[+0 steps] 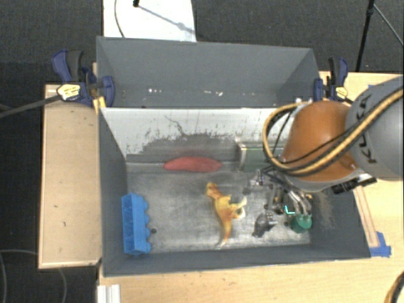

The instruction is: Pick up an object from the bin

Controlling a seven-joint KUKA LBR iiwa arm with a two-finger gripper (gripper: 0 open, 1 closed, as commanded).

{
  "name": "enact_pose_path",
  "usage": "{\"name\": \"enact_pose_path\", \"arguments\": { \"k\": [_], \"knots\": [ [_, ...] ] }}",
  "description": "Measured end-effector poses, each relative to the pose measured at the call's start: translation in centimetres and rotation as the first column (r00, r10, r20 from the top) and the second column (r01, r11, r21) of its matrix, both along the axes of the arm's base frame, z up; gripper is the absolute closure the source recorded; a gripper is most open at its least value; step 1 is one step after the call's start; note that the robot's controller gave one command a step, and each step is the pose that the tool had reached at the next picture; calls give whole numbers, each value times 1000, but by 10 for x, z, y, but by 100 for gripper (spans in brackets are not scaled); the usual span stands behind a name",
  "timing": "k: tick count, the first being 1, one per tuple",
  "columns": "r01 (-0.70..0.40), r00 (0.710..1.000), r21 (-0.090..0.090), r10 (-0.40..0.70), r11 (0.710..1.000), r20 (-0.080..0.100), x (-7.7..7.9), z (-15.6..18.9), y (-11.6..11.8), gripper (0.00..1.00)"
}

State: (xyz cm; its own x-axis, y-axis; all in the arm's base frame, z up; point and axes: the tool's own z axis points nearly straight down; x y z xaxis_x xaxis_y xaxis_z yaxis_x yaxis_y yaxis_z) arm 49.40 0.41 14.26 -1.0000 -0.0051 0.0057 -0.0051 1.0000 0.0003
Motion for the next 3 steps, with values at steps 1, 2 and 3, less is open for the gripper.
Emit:
{"name": "enact_pose_path", "arguments": {
  "k": [1, 2, 3],
  "knots": [
    [0, 1000, 0, 0, 1000, 8, 2, 4, 0, 0],
    [88, 996, 1, -88, 996, 14, 9, -47, 42, 0],
    [222, 975, 0, -222, 975, 5, 8, -44, 62, 0]
  ]
}}
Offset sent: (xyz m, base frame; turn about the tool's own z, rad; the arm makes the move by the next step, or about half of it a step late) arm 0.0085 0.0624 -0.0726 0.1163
